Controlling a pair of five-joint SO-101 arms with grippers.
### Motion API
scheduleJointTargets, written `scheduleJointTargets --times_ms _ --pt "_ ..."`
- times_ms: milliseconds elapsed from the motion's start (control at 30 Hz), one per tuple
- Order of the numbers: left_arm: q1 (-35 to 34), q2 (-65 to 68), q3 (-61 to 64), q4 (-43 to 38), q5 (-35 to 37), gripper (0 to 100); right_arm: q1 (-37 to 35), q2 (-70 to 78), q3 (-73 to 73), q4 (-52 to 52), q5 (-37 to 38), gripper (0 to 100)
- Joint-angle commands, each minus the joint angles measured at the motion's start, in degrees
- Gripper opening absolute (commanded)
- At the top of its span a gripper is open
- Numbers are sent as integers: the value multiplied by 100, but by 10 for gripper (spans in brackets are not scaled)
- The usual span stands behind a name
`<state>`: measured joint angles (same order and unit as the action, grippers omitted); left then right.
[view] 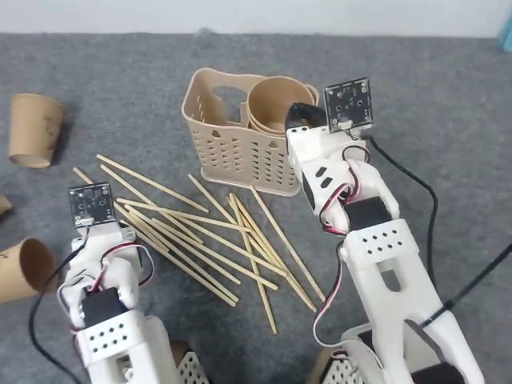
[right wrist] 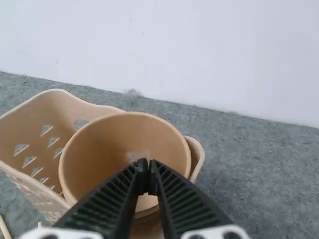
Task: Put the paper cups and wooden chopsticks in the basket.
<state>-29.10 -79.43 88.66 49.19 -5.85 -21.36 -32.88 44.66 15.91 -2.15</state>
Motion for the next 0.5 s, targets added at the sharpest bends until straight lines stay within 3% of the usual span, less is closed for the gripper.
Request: scheduleJointTargets --times_ms 0,167,333,467 --pt "26 -79 -22 -132 -79 47 -110 -681 -79 163 -70 9" --pt "26 -79 -22 -132 -79 47 -75 -2519 -308 1358 -70 9" --pt "18 -79 -31 -132 -79 47 -48 -4295 -299 4075 26 12" --pt "0 -79 -48 -193 -79 47 66 -4804 -299 5807 545 9"
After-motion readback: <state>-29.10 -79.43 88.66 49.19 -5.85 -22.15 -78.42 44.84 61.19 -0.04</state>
